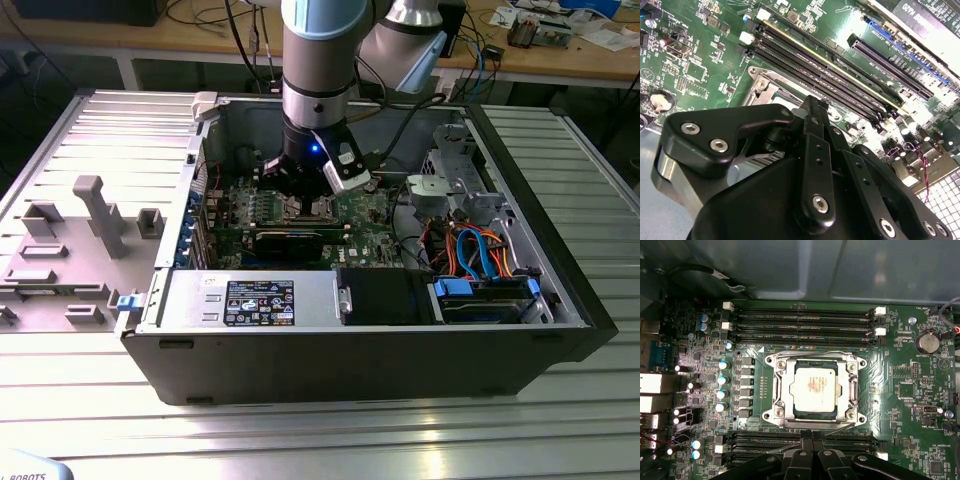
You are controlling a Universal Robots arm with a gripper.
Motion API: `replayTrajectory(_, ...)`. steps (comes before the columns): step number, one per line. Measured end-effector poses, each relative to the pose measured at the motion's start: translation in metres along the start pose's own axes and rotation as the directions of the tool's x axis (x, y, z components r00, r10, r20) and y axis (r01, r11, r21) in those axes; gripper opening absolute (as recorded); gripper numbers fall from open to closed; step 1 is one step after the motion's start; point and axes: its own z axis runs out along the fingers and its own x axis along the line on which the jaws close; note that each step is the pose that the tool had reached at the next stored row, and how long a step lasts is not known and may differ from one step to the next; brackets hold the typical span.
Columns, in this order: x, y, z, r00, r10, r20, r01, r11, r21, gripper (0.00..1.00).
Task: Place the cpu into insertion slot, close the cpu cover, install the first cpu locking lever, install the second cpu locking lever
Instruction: 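Install the second cpu locking lever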
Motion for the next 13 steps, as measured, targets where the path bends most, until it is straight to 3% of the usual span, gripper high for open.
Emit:
replayTrajectory(10,0.0,0.0,0.0,1.0,0.0,0.0002,0.0,1.0,-0.0038,0.11)
replayTrajectory(13,0.0001,-0.0001,0.0003,1.0,0.0,-0.003,0.0,1.0,-0.0039,0.11)
